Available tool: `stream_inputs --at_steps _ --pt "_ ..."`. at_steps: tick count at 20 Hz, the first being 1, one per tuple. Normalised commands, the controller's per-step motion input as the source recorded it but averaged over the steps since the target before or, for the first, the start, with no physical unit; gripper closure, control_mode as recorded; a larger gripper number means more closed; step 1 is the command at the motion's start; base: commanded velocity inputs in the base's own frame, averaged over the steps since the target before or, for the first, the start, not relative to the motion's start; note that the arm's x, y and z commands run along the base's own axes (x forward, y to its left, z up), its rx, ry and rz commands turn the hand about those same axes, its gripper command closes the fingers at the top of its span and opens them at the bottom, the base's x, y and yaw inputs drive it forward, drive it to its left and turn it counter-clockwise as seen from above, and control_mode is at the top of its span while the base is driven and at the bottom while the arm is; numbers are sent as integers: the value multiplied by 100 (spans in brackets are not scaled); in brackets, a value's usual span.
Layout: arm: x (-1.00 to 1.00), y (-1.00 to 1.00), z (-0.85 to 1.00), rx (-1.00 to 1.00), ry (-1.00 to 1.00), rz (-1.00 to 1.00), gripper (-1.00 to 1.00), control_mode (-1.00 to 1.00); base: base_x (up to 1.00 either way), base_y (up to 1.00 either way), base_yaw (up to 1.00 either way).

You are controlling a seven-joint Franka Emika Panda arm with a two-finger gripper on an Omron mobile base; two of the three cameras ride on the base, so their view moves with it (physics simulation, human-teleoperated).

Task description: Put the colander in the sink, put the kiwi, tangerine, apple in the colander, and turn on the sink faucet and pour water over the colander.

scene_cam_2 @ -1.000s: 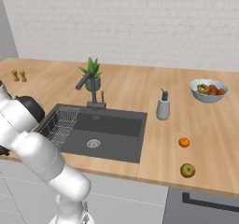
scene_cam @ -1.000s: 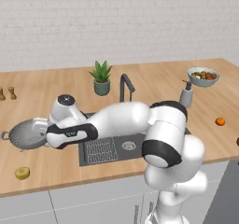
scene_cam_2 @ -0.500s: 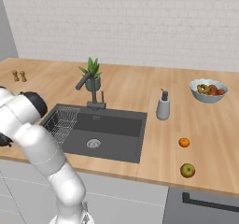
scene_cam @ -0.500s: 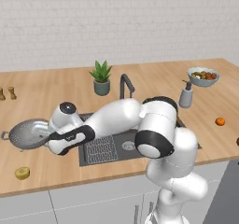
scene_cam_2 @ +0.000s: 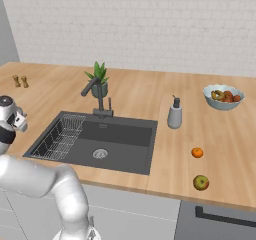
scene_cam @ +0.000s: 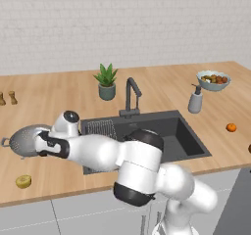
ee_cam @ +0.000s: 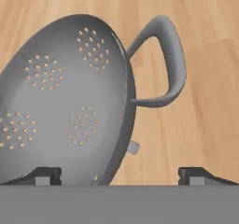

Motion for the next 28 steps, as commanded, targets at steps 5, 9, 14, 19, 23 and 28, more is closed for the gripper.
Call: stream_inputs --at_steps 5,9,14,19,23,28 --pt "22 28 0 -1 0 -5 -100 -100 0 0 0" --pt "19 32 0 -1 1 -6 -100 -100 0 0 0" --pt "15 39 -5 -4 5 -5 100 -100 0 0 0" --pt "2 16 -12 -2 1 -3 100 -100 0 0 0" --pt "0 -25 -18 0 1 -3 100 -100 0 0 0" --pt "-14 -62 -14 0 -2 0 100 -100 0 0 0"
